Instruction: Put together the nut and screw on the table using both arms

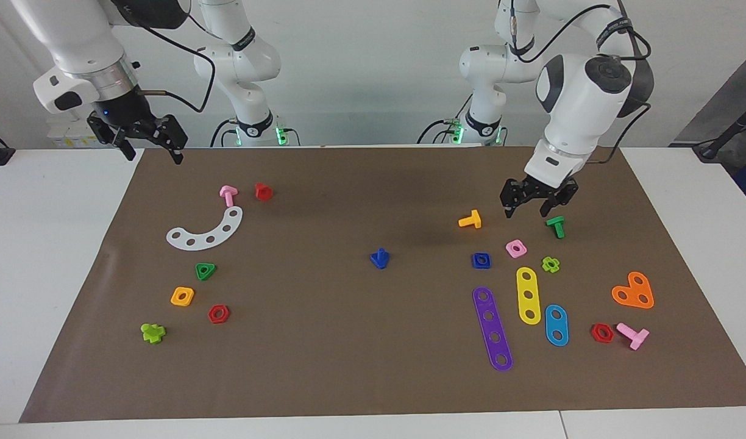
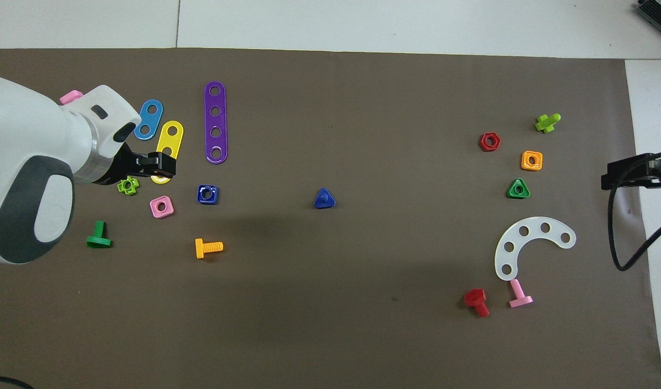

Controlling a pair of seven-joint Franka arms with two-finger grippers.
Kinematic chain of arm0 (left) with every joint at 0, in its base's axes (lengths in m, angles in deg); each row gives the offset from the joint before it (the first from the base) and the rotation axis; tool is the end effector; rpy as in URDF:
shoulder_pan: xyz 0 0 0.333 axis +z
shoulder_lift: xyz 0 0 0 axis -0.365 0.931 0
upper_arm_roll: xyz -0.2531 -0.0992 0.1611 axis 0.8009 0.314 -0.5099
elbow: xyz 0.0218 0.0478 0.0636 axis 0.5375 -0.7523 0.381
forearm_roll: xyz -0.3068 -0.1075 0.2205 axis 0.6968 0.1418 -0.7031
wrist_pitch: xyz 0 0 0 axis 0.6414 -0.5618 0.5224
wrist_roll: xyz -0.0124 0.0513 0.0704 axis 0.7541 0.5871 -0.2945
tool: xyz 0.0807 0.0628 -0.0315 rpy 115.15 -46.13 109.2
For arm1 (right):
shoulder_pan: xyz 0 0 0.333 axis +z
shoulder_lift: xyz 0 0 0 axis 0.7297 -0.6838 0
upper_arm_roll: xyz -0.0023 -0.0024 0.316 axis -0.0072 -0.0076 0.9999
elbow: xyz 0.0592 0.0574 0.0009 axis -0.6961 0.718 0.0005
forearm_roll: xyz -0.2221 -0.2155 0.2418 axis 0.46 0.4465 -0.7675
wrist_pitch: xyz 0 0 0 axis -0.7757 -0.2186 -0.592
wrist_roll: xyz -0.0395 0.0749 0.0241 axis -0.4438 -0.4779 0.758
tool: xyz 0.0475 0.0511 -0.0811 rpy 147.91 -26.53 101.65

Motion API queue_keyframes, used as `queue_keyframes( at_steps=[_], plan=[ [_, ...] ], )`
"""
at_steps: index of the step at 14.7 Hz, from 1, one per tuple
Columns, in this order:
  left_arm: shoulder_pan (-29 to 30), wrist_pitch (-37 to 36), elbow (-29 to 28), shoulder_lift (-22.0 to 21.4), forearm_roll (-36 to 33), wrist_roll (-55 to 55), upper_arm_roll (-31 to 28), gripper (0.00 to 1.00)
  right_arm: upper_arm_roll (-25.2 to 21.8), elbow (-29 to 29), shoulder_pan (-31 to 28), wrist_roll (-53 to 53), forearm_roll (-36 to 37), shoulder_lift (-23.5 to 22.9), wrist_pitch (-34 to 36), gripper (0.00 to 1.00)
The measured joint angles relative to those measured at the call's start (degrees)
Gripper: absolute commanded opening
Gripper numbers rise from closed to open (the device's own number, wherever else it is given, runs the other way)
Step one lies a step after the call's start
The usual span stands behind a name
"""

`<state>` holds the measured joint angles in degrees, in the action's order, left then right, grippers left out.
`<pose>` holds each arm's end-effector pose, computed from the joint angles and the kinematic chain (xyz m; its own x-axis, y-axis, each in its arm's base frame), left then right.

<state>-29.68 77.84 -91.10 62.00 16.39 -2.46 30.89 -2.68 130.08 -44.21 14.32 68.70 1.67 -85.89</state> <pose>0.5656 -0.1303 0.4908 0.9980 -0.0331 0.0529 -0.0352 -0.9986 0.0386 0.5378 -0.0295 0.6364 0.9927 -0.1203 -0.0086 -0.1201 -0.9926 0.0179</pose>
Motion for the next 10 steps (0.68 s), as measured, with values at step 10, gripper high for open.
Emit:
queue_keyframes(
  at_steps=[10],
  plan=[
    [-2.5, 14.3, -8.0, 8.0, 0.0, -2.3, 0.0, 0.87, 0.0, 0.0, 0.0, 0.0, 0.0, 0.0, 0.0, 1.00]
  ],
)
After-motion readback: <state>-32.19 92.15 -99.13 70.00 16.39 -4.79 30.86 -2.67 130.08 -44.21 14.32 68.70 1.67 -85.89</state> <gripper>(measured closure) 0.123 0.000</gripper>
